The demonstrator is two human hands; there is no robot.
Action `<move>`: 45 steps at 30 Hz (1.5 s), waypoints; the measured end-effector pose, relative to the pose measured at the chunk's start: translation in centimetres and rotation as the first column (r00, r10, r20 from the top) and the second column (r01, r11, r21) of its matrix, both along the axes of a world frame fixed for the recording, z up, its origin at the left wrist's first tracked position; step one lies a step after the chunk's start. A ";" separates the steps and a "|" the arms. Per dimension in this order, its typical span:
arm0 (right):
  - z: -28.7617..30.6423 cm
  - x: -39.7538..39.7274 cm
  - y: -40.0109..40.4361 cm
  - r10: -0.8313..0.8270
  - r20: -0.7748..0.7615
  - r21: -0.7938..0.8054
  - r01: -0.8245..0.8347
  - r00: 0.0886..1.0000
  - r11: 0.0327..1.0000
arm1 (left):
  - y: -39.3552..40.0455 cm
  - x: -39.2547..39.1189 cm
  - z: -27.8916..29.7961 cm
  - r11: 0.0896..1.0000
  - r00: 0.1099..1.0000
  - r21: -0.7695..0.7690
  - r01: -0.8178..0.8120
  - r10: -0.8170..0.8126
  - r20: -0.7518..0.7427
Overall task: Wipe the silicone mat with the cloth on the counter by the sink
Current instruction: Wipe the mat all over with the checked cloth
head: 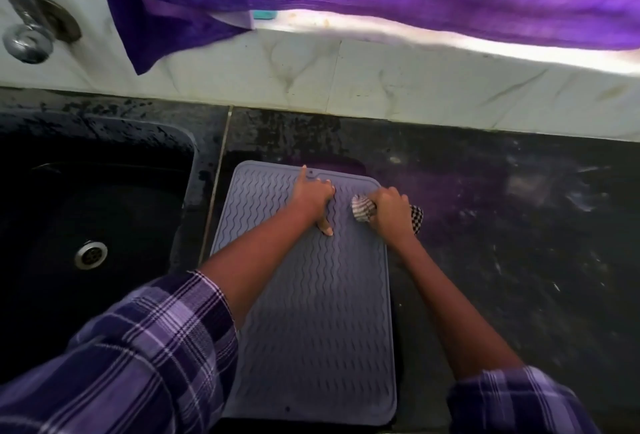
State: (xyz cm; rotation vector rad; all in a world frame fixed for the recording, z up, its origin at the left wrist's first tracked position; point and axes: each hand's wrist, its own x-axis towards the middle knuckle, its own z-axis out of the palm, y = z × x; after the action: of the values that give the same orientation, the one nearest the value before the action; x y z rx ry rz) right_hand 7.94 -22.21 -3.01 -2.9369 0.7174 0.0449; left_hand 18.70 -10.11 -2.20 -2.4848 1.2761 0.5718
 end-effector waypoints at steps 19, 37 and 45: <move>0.8 3.7 2.2 0.081 -0.017 -0.010 -0.081 0.997 0.997 | 1.1 0.6 -1.3 0.953 0.962 -0.221 -0.210 0.161 -0.220; 4.5 1.2 0.5 0.072 -0.063 0.215 -0.057 0.995 0.975 | 0.7 0.0 -0.4 0.973 0.973 -0.142 -0.183 0.159 -0.169; 1.2 -0.3 1.3 0.022 -0.064 0.104 -0.015 0.998 0.994 | 0.5 0.1 -0.5 0.993 0.994 -0.088 -0.082 0.074 -0.084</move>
State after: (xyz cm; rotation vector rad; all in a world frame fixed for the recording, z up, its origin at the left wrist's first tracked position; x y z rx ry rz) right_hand 7.62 -20.93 -1.78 -2.8548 0.6756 0.1752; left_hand 18.84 -9.58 -2.70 -2.6215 1.2659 0.6527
